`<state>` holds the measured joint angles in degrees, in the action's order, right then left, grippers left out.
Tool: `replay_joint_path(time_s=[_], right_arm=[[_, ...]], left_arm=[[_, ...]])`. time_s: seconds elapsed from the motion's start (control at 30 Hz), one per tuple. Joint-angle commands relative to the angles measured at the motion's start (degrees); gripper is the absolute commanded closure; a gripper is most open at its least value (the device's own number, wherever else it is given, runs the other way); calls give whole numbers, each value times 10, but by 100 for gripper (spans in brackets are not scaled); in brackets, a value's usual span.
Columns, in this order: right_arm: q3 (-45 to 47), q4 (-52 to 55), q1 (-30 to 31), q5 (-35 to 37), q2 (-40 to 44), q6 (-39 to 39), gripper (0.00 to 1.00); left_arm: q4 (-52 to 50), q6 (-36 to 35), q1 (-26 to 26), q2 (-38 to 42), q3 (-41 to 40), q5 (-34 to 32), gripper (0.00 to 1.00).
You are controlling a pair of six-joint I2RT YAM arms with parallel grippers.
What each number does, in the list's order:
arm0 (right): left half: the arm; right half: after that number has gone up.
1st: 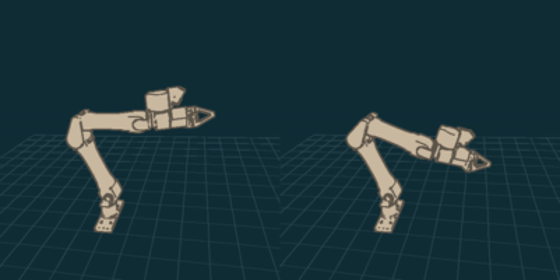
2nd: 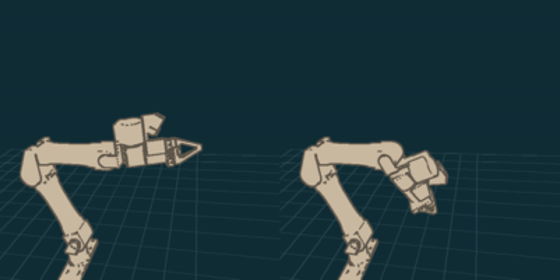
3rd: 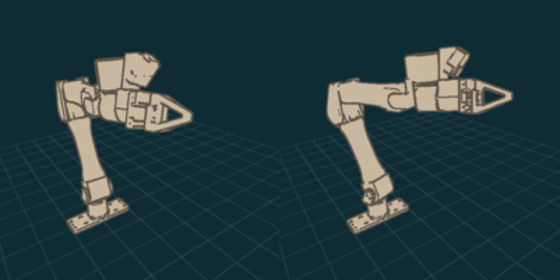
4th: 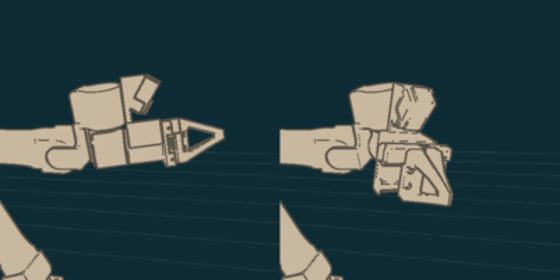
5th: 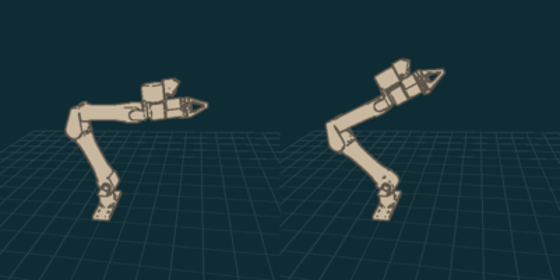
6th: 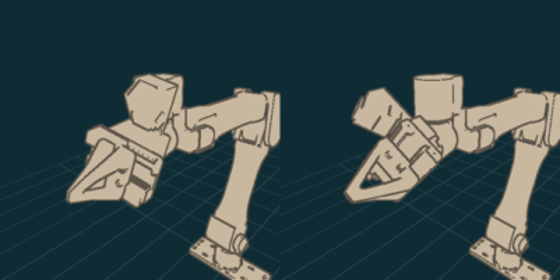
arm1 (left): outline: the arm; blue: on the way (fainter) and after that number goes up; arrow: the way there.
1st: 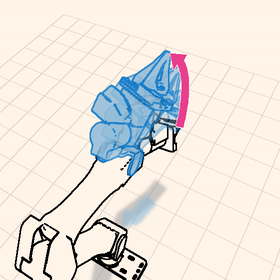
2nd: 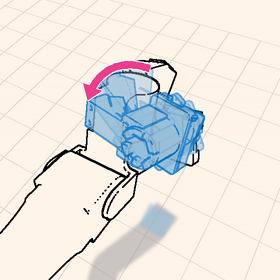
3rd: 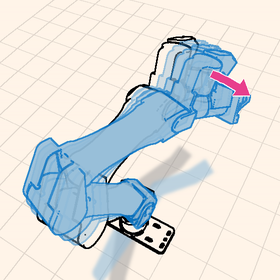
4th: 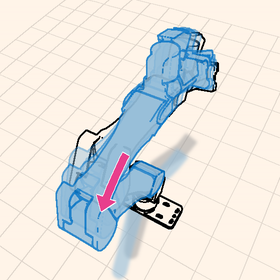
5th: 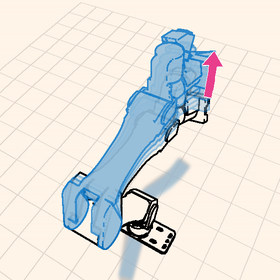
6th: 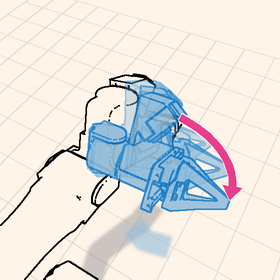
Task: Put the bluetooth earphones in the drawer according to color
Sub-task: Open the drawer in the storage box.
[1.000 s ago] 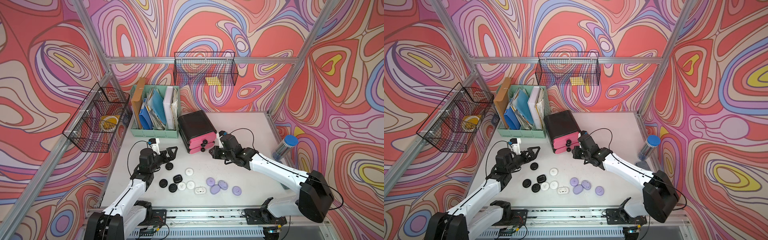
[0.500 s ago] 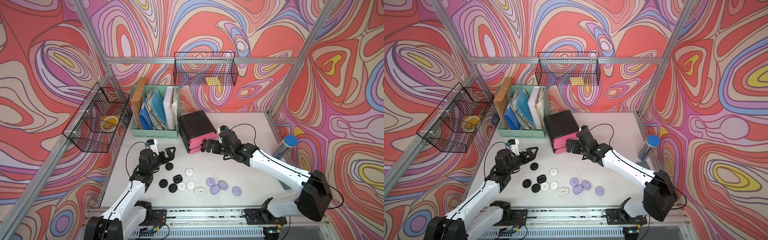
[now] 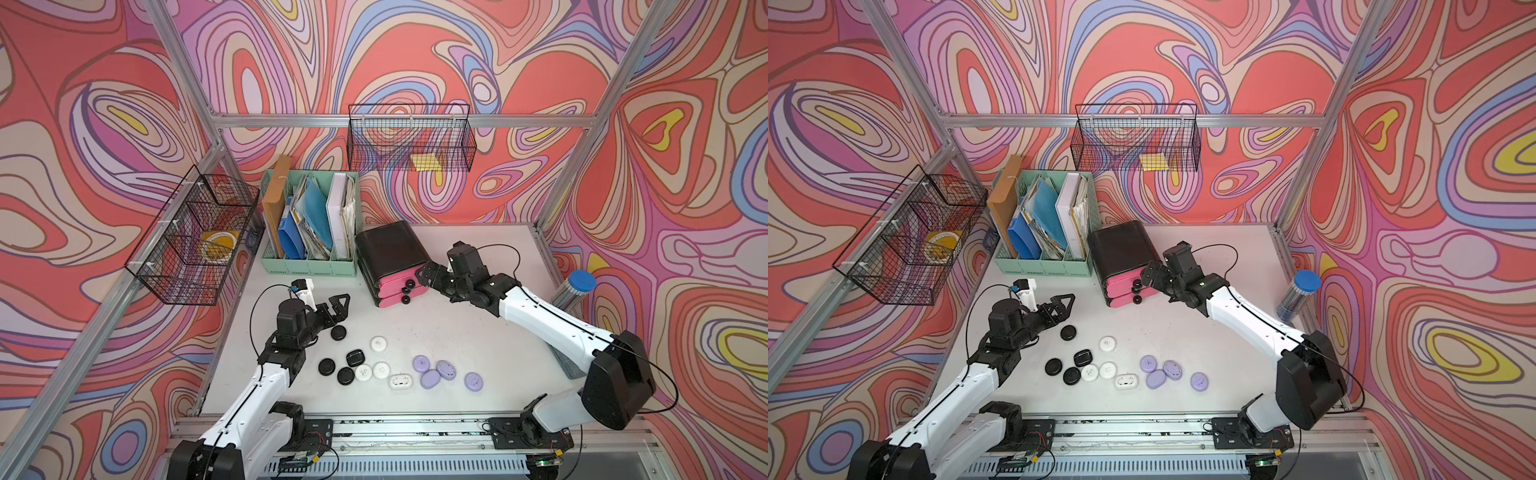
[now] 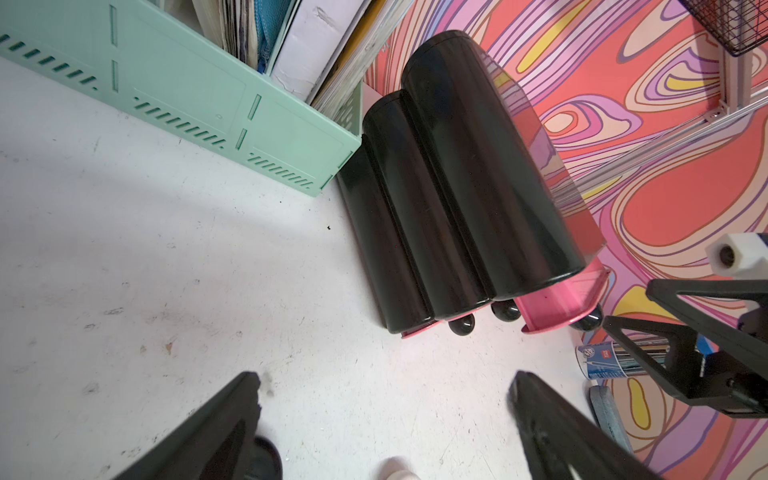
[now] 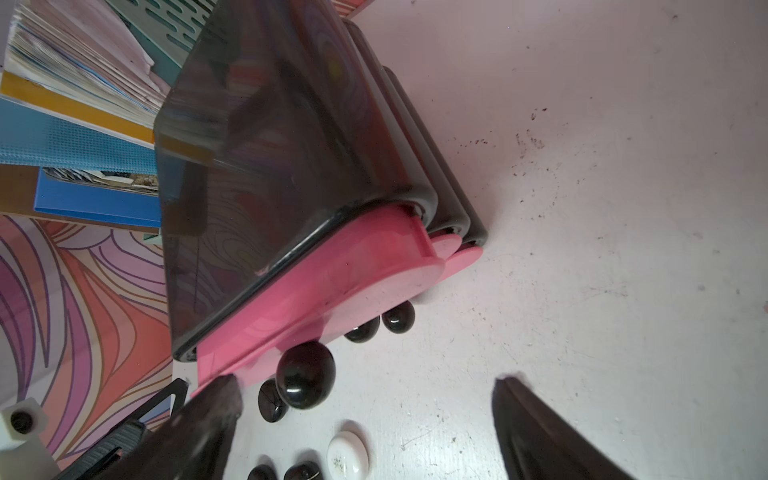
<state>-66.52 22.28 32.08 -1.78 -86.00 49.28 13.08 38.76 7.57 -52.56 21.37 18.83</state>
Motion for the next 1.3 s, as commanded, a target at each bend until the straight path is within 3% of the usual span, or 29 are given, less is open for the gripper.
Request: replay_joint_path(time_s=[0.0, 0.17, 0.6, 0.67, 0.73, 0.83, 1.03, 1.27], right_arm=[[-27, 6, 4, -13, -31, 62, 8], [-66, 54, 20, 6, -66, 116, 10], [-63, 8, 26, -8, -72, 142, 14], [-62, -11, 30, -13, -74, 111, 21], [-48, -63, 35, -60, -71, 8, 36], [-23, -75, 42, -65, -59, -58, 38], [-48, 7, 41, -4, -76, -154, 40], [-94, 34, 41, 5, -119, -202, 50]], left_arm=[[-2, -10, 3, 5, 10, -5, 1], [-2, -10, 3, 5, 10, -3, 1], [8, -6, 3, 2, 8, 5, 1], [8, -6, 3, 1, 8, 5, 1], [8, -6, 3, 1, 8, 4, 1], [7, -7, 3, 2, 9, 5, 1], [10, -6, 3, -2, 9, 6, 1], [8, -9, 3, 0, 9, 3, 1]])
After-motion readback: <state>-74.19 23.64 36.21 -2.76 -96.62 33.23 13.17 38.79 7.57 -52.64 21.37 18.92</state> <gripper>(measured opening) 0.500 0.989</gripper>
